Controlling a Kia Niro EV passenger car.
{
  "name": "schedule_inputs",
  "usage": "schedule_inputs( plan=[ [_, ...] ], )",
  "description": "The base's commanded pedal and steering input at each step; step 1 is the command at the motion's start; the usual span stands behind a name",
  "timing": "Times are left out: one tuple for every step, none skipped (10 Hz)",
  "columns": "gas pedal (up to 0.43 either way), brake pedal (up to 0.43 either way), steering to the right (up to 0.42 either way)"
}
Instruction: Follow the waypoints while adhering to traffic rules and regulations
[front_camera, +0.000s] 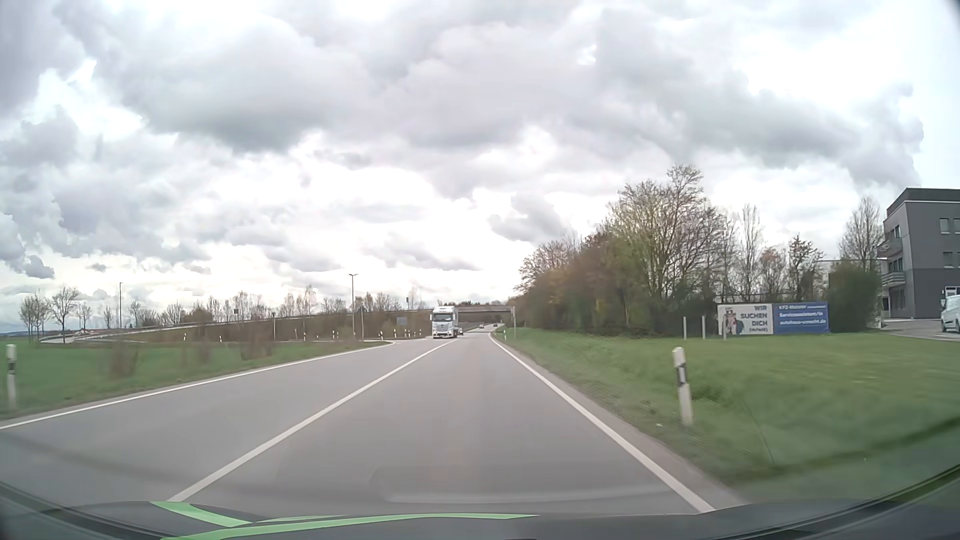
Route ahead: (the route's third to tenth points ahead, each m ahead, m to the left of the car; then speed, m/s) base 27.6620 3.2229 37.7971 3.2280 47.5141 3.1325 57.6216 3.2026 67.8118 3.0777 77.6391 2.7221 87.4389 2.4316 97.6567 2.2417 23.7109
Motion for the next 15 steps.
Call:
schedule_inputs(
  plan=[
    [0.197, 0.0, -0.001],
    [0.197, 0.0, -0.001],
    [0.197, 0.0, -0.001],
    [0.197, 0.0, -0.001],
    [0.197, 0.0, -0.001],
    [0.197, 0.0, -0.001],
    [0.197, 0.0, -0.001],
    [0.197, 0.0, -0.001],
    [0.197, 0.0, -0.001],
    [0.197, 0.0, -0.001],
    [0.197, 0.0, -0.001],
    [0.197, 0.0, -0.001],
    [0.197, 0.0, -0.001],
    [0.197, 0.0, -0.001],
    [0.197, 0.0, -0.001]
  ],
)
